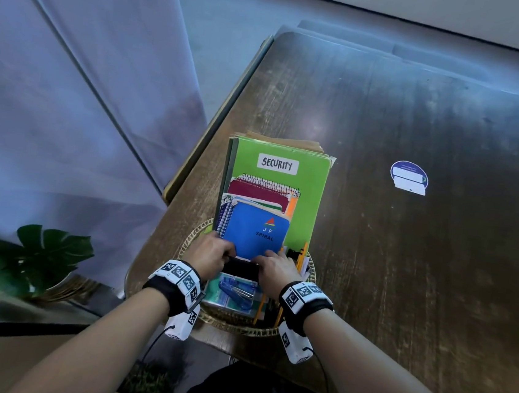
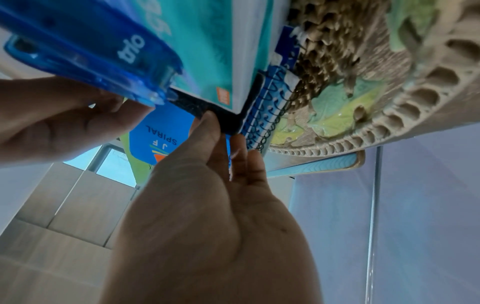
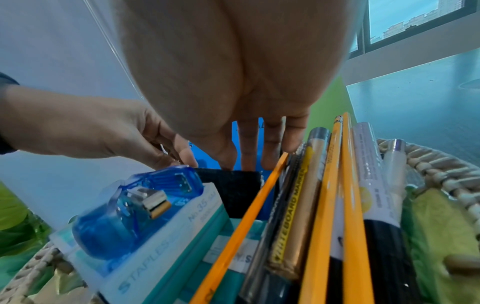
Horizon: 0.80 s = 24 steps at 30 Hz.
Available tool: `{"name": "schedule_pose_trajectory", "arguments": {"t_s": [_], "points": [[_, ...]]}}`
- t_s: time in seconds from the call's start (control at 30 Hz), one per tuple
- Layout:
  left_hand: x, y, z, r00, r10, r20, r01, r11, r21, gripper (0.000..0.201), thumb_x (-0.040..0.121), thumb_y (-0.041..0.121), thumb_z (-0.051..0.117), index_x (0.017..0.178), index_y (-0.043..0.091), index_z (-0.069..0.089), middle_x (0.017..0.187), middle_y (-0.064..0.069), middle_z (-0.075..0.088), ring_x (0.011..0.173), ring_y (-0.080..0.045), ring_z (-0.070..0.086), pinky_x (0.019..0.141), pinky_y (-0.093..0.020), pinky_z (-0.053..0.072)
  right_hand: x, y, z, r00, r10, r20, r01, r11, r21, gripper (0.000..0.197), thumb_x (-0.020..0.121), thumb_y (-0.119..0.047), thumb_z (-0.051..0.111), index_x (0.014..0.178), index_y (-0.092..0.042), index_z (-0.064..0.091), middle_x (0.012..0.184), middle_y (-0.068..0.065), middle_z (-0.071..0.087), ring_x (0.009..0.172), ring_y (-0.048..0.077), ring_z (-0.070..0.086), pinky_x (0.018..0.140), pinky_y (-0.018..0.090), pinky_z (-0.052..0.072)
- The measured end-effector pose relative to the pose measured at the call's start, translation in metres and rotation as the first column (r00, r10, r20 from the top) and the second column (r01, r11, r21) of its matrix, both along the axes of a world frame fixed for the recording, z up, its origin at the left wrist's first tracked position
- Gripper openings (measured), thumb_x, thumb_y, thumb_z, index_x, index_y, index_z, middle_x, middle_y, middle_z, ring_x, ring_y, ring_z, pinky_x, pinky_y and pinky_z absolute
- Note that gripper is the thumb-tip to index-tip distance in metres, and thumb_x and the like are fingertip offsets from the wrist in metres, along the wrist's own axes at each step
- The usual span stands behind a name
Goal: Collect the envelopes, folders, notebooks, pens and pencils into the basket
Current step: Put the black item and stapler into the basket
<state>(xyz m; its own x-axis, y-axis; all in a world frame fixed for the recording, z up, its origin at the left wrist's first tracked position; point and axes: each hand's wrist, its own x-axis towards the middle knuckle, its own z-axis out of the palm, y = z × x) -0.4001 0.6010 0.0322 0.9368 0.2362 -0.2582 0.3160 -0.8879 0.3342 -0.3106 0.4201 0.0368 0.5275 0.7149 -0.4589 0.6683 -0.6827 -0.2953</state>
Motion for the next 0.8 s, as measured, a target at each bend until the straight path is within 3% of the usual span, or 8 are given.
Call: {"name": "schedule_pose_trajectory", "arguments": {"t_s": [0.17, 0.4, 0.53, 0.63, 0.7, 0.77, 0.8], "points": [[0.000, 0.003, -0.006, 0.998, -0.052, 0.044, 0.053, 0.999, -0.012, 0.014, 0.090, 0.021, 0.066, 0.100, 0.024, 0.075, 0.107, 0.002, 0.054, 0.096, -0.024, 0.058, 0.080, -0.038, 0.050, -0.001, -0.001, 0.000, 1.000, 0.019, -0.005, -0.020, 0.999, -0.026, 0.051, 0.094, -0.015, 0.045, 0.143, -0.029, 0.048, 0.128, 0.009, 0.047, 0.120, 0.034, 0.041, 0.097, 0.046, 0.037], [0.007, 0.005, -0.003, 0.990, -0.143, 0.002, 0.142, 0.984, 0.112, 0.020, 0.092, 0.027, 0.059, 0.104, 0.029, 0.075, 0.101, 0.005, 0.061, 0.096, -0.020, 0.060, 0.075, -0.036, 0.051, -0.001, -0.003, 0.004, 0.997, 0.066, 0.028, -0.063, 0.994, -0.084, 0.057, 0.092, -0.020, 0.050, 0.147, -0.034, 0.042, 0.125, 0.010, 0.040, 0.118, 0.034, 0.040, 0.097, 0.045, 0.037], [0.010, 0.008, 0.000, 0.993, -0.109, -0.036, 0.112, 0.991, 0.074, 0.021, 0.092, 0.030, 0.055, 0.099, 0.031, 0.074, 0.098, 0.008, 0.062, 0.089, -0.019, 0.062, 0.070, -0.033, 0.051, 0.001, -0.005, 0.005, 0.998, 0.064, 0.024, -0.063, 0.997, -0.037, 0.050, 0.094, -0.021, 0.047, 0.143, -0.032, 0.047, 0.122, 0.010, 0.043, 0.115, 0.033, 0.043, 0.093, 0.043, 0.039], [0.010, 0.017, 0.010, 0.997, 0.072, -0.004, -0.072, 0.994, -0.085, 0.016, 0.087, 0.031, 0.052, 0.086, 0.026, 0.066, 0.087, 0.006, 0.066, 0.077, -0.019, 0.062, 0.063, -0.031, 0.048, 0.004, -0.015, 0.009, 0.991, -0.135, -0.028, 0.137, 0.973, 0.187, 0.030, 0.095, -0.017, 0.046, 0.122, -0.020, 0.059, 0.112, 0.007, 0.050, 0.105, 0.028, 0.051, 0.085, 0.038, 0.043], [0.009, 0.029, 0.013, 0.982, 0.175, 0.065, -0.166, 0.978, -0.126, 0.010, 0.086, 0.027, 0.050, 0.079, 0.023, 0.057, 0.081, 0.002, 0.061, 0.073, -0.022, 0.058, 0.060, -0.031, 0.042, 0.010, -0.026, 0.010, 0.938, -0.345, -0.028, 0.340, 0.903, 0.263, 0.017, 0.090, -0.015, 0.048, 0.106, -0.017, 0.053, 0.104, 0.002, 0.050, 0.093, 0.023, 0.052, 0.080, 0.034, 0.046], [0.008, 0.041, 0.013, 0.969, 0.235, 0.077, -0.228, 0.969, -0.099, 0.002, 0.084, 0.025, 0.052, 0.085, 0.025, 0.052, 0.089, 0.001, 0.056, 0.081, -0.022, 0.056, 0.067, -0.034, 0.045, 0.020, -0.040, 0.008, 0.866, -0.499, 0.040, 0.477, 0.847, 0.235, 0.020, 0.087, -0.018, 0.050, 0.106, -0.019, 0.047, 0.106, 0.001, 0.048, 0.093, 0.020, 0.050, 0.082, 0.033, 0.047], [0.008, 0.047, 0.011, 0.966, 0.254, 0.043, -0.251, 0.966, -0.064, 0.012, 0.083, 0.025, 0.054, 0.095, 0.025, 0.052, 0.097, 0.001, 0.054, 0.090, -0.022, 0.055, 0.074, -0.037, 0.048, 0.025, -0.048, 0.005, 0.831, -0.553, 0.057, 0.535, 0.823, 0.188, 0.027, 0.087, -0.021, 0.050, 0.114, -0.019, 0.046, 0.113, 0.002, 0.047, 0.099, 0.020, 0.049, 0.087, 0.035, 0.046]]}}
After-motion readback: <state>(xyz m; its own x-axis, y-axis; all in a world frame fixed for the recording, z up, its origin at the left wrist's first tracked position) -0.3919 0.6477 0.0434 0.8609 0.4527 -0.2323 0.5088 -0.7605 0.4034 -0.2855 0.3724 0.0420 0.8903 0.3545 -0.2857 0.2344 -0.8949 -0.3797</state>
